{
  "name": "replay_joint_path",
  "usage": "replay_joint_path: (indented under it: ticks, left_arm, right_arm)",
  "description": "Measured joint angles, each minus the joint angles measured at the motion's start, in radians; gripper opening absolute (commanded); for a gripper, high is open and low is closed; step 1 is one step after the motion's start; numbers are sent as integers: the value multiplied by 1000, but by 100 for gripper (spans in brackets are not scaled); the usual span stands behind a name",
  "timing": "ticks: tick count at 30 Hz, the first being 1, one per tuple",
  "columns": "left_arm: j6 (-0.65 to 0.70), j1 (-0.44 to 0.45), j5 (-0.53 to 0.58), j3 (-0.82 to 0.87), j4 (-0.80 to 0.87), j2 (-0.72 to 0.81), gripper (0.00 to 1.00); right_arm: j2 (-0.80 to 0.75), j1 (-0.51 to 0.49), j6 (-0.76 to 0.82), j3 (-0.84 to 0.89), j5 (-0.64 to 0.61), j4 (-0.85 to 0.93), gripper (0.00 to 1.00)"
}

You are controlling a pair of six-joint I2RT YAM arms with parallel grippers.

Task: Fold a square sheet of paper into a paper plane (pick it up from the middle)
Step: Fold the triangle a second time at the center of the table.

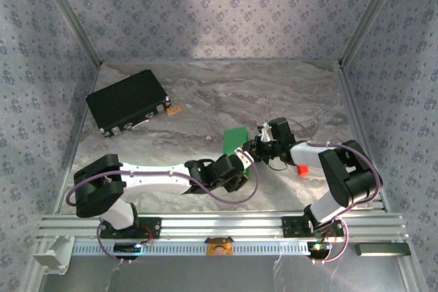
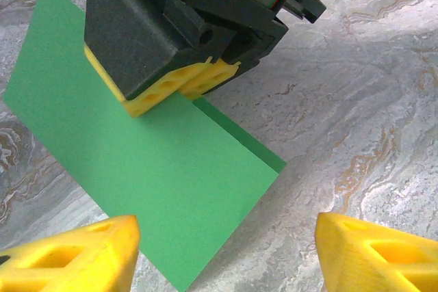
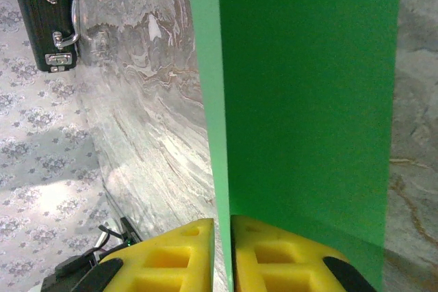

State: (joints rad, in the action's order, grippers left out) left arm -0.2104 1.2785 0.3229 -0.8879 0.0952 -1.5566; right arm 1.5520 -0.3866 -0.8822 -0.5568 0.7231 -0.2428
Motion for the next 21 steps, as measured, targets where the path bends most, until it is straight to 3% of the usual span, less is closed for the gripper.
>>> replay_joint_path:
  ticks: [5, 8, 21]
  left_arm:
    - [12, 23, 16, -12, 9, -23, 75]
    - [23, 33, 21, -19, 11, -28, 81]
    - [72, 46, 89, -69, 49, -115, 82]
  right_arm:
    - [0, 5, 0, -5, 0, 1, 16]
    - [0, 8, 0, -5, 0, 2, 16]
    - [0, 9, 0, -5, 0, 8, 16]
